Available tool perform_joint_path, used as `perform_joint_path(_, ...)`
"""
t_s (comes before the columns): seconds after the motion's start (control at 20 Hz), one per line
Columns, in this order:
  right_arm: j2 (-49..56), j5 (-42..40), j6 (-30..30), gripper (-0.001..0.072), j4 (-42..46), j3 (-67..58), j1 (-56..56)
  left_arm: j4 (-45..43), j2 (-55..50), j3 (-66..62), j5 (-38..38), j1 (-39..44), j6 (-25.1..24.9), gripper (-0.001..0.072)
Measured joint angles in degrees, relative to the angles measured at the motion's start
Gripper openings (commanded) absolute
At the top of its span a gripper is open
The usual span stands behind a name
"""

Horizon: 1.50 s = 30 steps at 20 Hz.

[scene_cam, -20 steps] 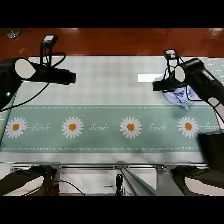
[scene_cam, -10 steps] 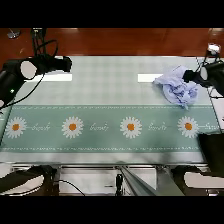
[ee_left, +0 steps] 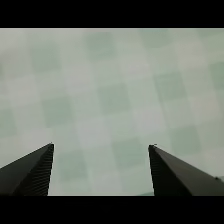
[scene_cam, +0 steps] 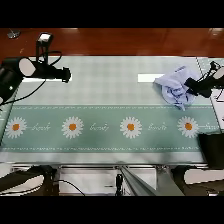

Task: Fold the shirts.

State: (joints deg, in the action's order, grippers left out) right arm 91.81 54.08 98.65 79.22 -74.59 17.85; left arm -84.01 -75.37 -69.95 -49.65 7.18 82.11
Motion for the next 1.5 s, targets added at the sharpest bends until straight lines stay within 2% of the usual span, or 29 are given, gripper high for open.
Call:
perform_joint_path(0.2, -6.9, 1.4, -9.2, 0.0021, -9.7, -11.6, -1.9, 4.6, 3.1, -1.6, -14.6, -2.2, 0.7, 0.0702)
perform_joint_path(0.35, -14.7, -0.3, -11.9, 0.0021, -12.4, -18.7, -4.4, 9.7, 9.9, 3.4, -19.8, -2.7, -1.3, 0.0702)
perform_joint_path(0.55, -24.2, -1.8, -14.5, 0.0021, -13.7, -27.4, -8.5, 12.9, 23.2, 13.0, -21.1, -3.1, -2.8, 0.0702)
perform_joint_path(0.7, -29.4, -1.6, -16.2, 0.0020, -14.3, -34.0, -12.5, 13.9, 33.1, 19.7, -17.0, -3.1, -3.3, 0.0702)
perform_joint_path(0.9, -33.0, 6.1, -17.3, 0.0021, -14.3, -37.2, -20.1, 16.3, 39.6, 24.3, -12.7, -3.2, -3.5, 0.0703)
perform_joint_path(1.0, -33.3, 10.1, -17.6, 0.0020, -14.3, -36.1, -25.9, 17.1, 40.9, 25.2, -10.3, -3.2, -2.9, 0.0703)
perform_joint_path(1.15, -33.5, 10.5, -16.9, 0.0021, -11.9, -29.7, -36.7, 17.7, 41.6, 25.7, -6.6, -3.2, -1.7, 0.0703)
perform_joint_path(1.35, -31.2, 5.1, -8.7, 0.0021, -4.1, -13.2, -47.8, 18.0, 41.9, 26.0, -5.6, -3.2, 0.7, 0.0703)
perform_joint_path(1.5, -25.0, -1.9, -2.8, 0.0021, -4.1, -3.8, -51.8, 18.0, 41.6, 26.1, -5.5, -3.2, 3.9, 0.0703)
